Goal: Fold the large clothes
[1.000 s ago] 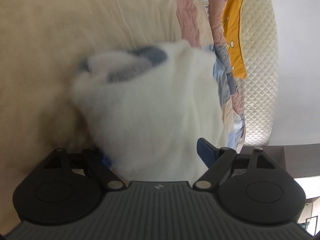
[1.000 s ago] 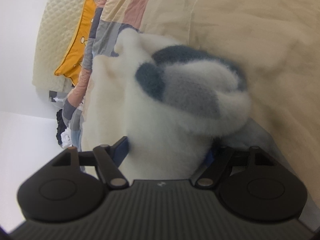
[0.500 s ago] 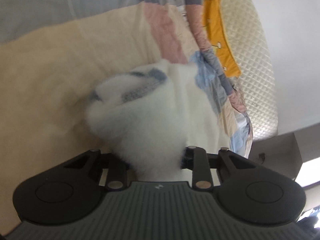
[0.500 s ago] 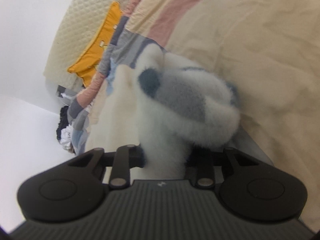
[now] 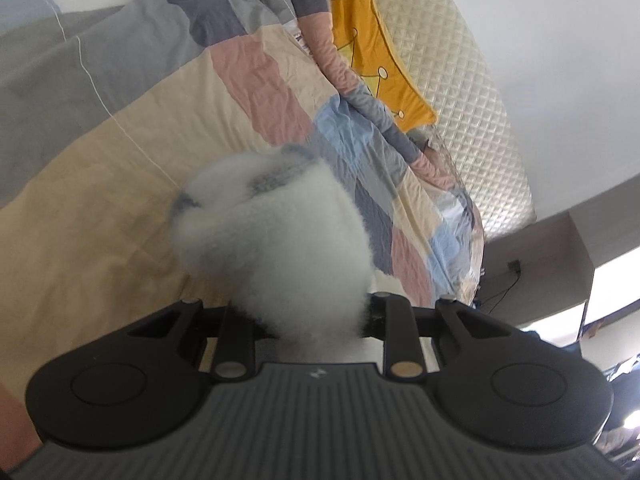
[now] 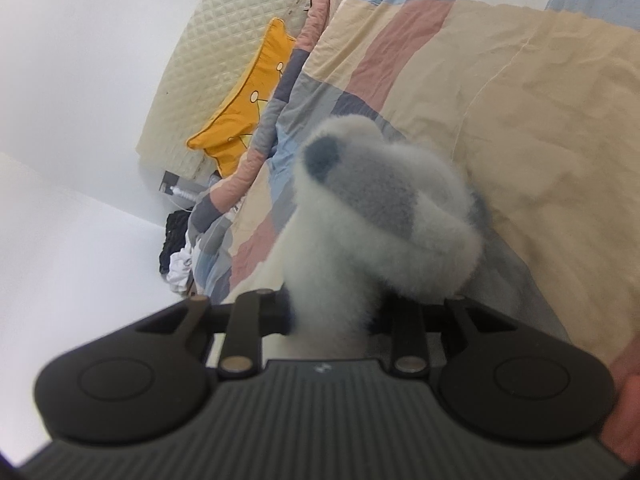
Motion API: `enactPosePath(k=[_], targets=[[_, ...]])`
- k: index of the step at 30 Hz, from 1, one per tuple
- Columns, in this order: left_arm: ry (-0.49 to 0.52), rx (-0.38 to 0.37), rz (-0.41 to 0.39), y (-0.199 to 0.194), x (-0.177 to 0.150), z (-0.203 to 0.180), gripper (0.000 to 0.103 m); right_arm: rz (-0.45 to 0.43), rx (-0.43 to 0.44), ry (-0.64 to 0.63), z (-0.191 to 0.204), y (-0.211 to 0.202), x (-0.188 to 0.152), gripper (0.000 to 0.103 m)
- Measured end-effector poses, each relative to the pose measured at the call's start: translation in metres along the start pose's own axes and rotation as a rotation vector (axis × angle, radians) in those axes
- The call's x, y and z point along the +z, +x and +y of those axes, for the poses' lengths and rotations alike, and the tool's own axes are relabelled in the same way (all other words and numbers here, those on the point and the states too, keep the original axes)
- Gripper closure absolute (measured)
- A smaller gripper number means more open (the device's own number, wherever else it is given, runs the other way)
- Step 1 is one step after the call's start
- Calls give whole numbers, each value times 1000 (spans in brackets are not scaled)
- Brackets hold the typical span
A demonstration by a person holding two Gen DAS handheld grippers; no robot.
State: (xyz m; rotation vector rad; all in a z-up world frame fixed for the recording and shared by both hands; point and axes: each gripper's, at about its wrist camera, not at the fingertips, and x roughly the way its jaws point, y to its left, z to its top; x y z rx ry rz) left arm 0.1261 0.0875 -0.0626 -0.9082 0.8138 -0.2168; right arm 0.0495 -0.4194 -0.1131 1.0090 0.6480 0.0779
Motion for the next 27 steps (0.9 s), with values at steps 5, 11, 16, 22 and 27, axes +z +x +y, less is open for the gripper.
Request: enactPosePath(k=[5,11,16,22,27], targets=[[24,-6,42,-34,-17,-2,72,4,11,-25,10,-30,-10,71],[33,17,103,-38,-35,14,72,22,-9,-17,-5,-39,-19,71],[8,-10,101,-34,-31,18,71,30,-6,-3,-8,-37,-21,69],[-49,-66,111,-24,-12,15,60,32,28,-1,-1,-34,-10,67],[-75,-74,125,-5,13,9,59,42,60,30,4,-18,7,62]])
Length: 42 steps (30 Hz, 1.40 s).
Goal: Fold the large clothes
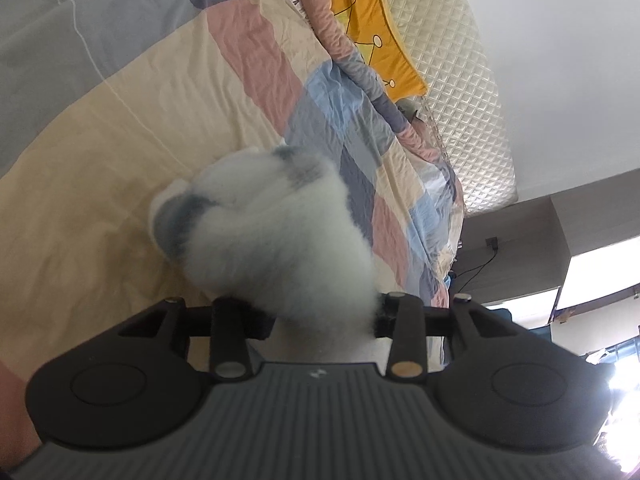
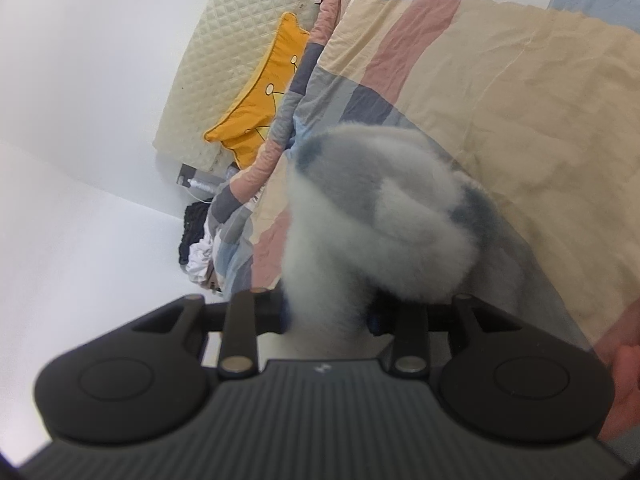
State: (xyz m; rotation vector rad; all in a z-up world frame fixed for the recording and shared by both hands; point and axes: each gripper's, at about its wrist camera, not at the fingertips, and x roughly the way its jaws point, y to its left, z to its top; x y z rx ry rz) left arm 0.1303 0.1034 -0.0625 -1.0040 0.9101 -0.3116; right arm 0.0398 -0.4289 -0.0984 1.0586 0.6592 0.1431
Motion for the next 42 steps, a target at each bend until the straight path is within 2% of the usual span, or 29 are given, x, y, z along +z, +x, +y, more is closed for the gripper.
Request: enactPosePath(k=[6,11,25,30,33,36,40,42], targets=[[-23,-31,-5,34,34,-14,56,14,59,76,-4,25,27,55],[-22,-55,-11,73,59,-20,49,22,69,111,-8,56,52,53],[-78,-85,-41,179,120,28,46,48,12,151,-38,157,100,51],[-64,-91,-90,191,131,48,46,54,33,189,-52,174,109,51],[-68,-131,-105,188,131,51,46,66,68,208,-60,176,112,51],[-14,-137,-125,178,126,38,45,74,109,152,-52,167,110,45],[127,-118,-169,157,111,8,42,54,170,41,-31,147,106,34],[206,-116,-179,151,100,-9,41,45,163,-30,-20,141,101,33]])
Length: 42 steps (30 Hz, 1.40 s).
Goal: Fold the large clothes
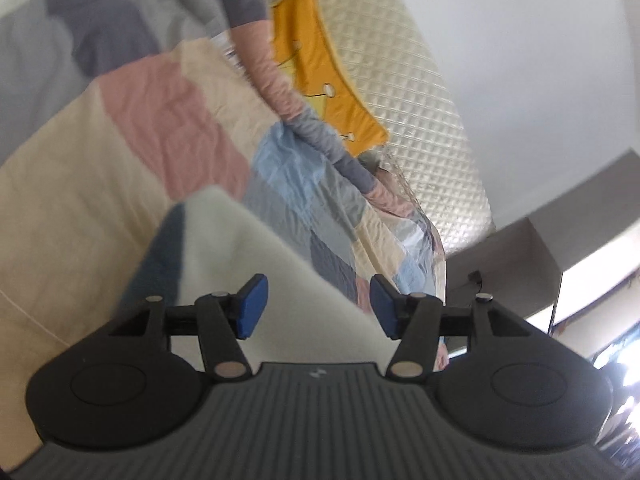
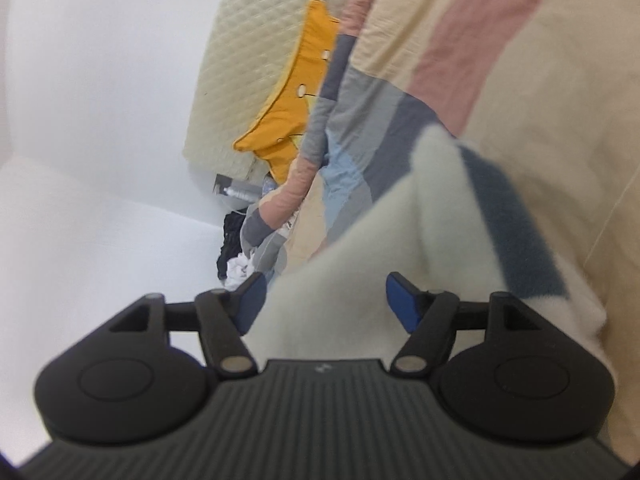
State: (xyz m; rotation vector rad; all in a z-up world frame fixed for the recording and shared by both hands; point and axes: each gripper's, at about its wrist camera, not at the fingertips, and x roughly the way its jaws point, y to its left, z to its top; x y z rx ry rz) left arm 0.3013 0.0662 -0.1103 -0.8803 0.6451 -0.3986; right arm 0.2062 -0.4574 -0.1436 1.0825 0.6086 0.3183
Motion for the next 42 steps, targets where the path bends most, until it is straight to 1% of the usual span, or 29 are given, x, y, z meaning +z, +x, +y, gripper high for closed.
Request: enactPosePath(k=[2,3,5,6,8,9,11,12,13,16,19,21,25,28,33,38,40,42], targets=[[109,11,9,0,-8,-21,41,2,-30,-98,17,1,-7,33],[171,31,15,1,-14,-32,41,5,-52,-159,27,5,-10,33],[281,74,39,12,-24,-52,41,5,-118,-328,52,15,-21,33],[334,95,50,18,-31,-60,41,-1,-162,-429,64,21,-29,33],[446,153,67,32,-46,-76,41,-25,-240,-590,79,33,-47,33],[518,181,72,39,-53,-83,41,-29,-252,-632,82,37,-54,34],[652,257,82,53,-68,-93,40,-24,-249,-640,79,46,-62,34],[699,295,94,60,-75,-95,40,-17,-269,-650,77,52,-64,35],[718,316,108,65,-80,-95,40,-14,-304,-674,75,57,-66,35],[708,368,158,84,-85,-85,40,14,-378,-714,68,72,-68,35],[638,403,209,103,-79,-66,40,27,-412,-749,60,84,-68,35],[616,421,225,114,-75,-57,40,40,-436,-768,52,93,-70,35],[675,480,242,133,-80,-52,40,42,-461,-828,40,111,-73,35],[691,500,237,138,-82,-54,39,38,-473,-845,41,113,-75,35],[689,499,185,120,-88,-62,39,24,-464,-816,48,98,-75,37],[726,499,116,76,-96,-77,39,-22,-483,-812,61,67,-80,37],[724,495,95,56,-98,-78,39,-52,-494,-813,66,52,-83,37],[722,509,73,39,-99,-77,39,-76,-504,-815,70,40,-85,36]])
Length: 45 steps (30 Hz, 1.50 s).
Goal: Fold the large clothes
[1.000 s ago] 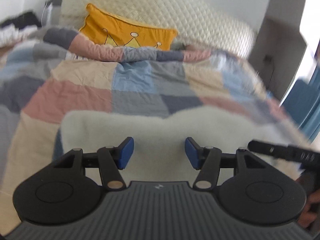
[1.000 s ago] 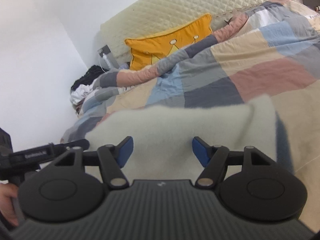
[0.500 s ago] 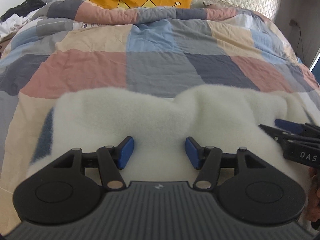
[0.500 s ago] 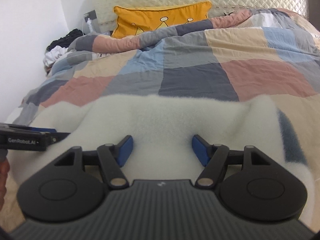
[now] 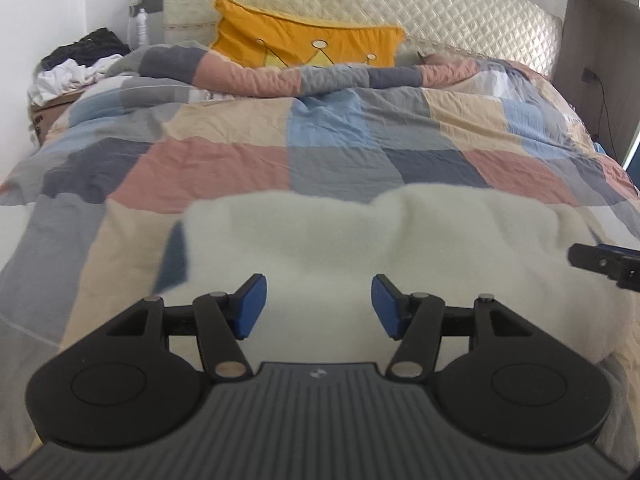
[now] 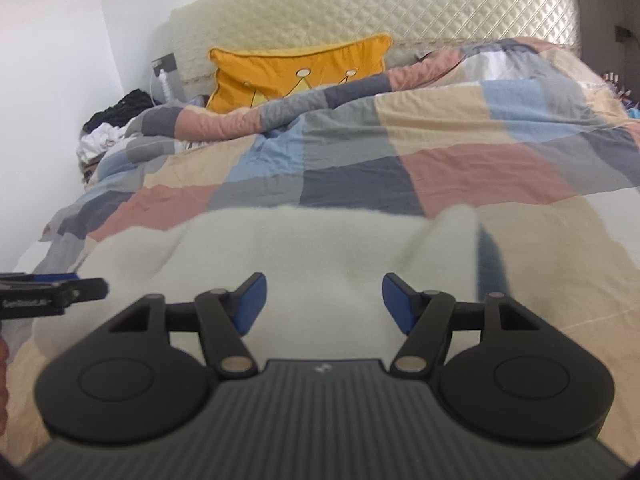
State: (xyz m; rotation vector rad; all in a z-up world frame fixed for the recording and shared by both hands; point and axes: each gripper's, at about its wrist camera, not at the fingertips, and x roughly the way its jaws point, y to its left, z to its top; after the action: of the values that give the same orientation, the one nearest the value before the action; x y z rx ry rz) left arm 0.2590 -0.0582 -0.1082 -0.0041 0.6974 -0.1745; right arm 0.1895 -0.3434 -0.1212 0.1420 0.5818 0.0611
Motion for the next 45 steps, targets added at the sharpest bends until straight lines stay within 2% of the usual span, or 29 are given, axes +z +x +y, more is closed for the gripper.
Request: enactPosePath(k=[2,5,10,15,19,25,28,33,37,41,43,45], targets=[[-6,23,-4,-8,-7,7,38,-3,-37,12,-3,-9,-2,36],[-41,11,30,-6,-18,19,38,28,-56,33,-9,-4,-6,36],[-53,10,54,7,-27,26,31,97,-57,60,-12,20,-18,34],[-63,3,52,20,-34,29,28,97,-65,56,-11,31,-26,33],[-55,10,39,11,-33,26,28,74,-68,62,-11,25,-29,32],[-133,-69,-3,-43,-29,25,28,-13,-24,154,-15,-20,-26,33],[-192,-114,-17,-70,-35,20,27,-50,-4,214,-18,-48,-27,33],[-294,-143,51,-89,-62,19,27,-17,52,328,-26,-79,-40,33],[-416,-159,160,-76,-80,34,27,44,87,412,-30,-83,-50,32],[-554,-181,188,-62,-91,57,25,109,149,445,-28,-73,-55,32],[-665,-251,204,-51,-99,73,24,128,180,454,-26,-69,-57,32],[-771,-287,205,-42,-106,86,24,150,200,488,-27,-64,-61,32]])
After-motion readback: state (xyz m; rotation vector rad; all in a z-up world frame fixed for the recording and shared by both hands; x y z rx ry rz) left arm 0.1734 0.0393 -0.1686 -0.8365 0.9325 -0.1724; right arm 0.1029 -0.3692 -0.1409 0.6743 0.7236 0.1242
